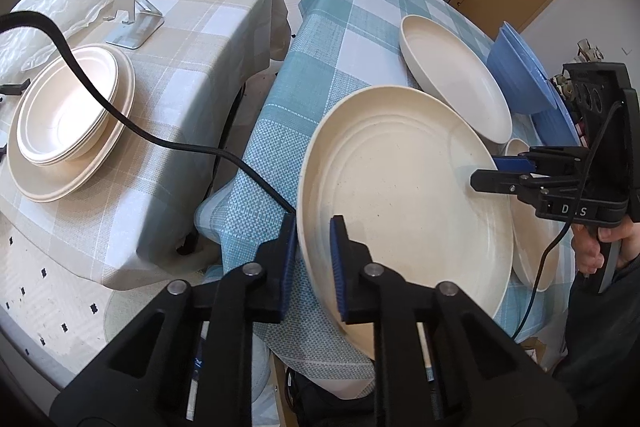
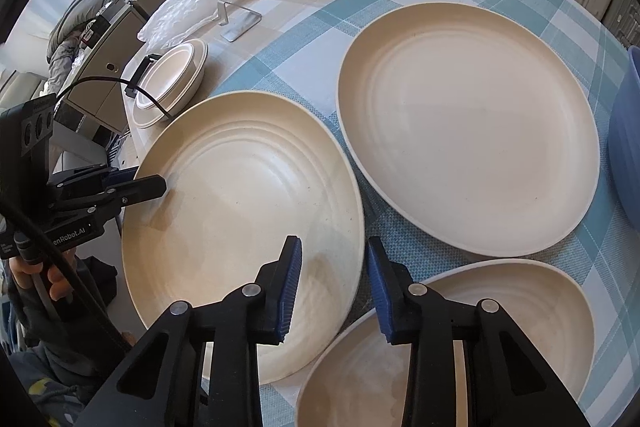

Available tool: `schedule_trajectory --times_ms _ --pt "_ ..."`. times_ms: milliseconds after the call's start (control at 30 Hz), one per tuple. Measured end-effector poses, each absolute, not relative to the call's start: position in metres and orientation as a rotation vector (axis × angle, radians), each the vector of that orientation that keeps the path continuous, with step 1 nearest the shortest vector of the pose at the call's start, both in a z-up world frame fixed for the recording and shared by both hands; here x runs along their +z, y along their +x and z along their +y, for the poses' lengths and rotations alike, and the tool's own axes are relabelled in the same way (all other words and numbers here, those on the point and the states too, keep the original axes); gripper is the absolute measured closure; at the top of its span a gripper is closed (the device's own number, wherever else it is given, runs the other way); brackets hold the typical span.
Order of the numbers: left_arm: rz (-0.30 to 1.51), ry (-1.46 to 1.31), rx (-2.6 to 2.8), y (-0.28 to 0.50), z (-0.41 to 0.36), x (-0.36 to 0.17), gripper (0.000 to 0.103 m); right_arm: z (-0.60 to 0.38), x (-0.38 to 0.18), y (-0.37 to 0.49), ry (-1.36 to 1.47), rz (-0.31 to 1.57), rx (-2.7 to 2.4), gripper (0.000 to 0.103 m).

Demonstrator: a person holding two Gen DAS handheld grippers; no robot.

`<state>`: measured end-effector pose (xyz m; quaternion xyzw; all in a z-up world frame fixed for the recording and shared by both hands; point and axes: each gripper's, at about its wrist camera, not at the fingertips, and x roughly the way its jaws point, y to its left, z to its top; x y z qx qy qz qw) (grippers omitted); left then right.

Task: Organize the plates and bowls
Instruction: 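Close both grippers on the plate rim and lift the plate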

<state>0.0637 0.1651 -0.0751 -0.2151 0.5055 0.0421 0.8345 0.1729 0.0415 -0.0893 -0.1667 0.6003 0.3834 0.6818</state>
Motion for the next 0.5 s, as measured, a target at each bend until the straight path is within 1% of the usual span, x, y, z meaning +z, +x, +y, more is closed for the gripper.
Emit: schedule_trajectory --times_ms 67,133,200,267,333,500 --pt "1.073 -0.447 0.097 0.064 0.165 -0.075 0.095 0.042 -0.09 0.173 -0.379 1.346 0.858 0.075" --pt "1.07 -0.45 0.095 0.064 0.165 -0.076 0.096 0.042 -0.09 0.173 -0.38 1.346 0.854 0.077" --pt "1.069 -0.448 0.094 0.065 0.165 -0.077 0.096 0.041 -0.091 0.173 -0.379 1.346 0.845 0.08" --pt "1.068 -0.441 0.096 0.065 0.164 -0.077 0.096 0.039 -0.092 0.175 -0.374 1.344 0.833 0.088" --pt "1.065 -0.435 0.096 0.064 0.164 -0.076 0.096 0.035 -0.092 0.176 -0.357 1.346 0.829 0.09" --pt "1.053 -0.424 0.099 0.061 0.164 -0.071 0.096 0.031 -0.089 0.173 -0.35 1.337 0.835 0.092"
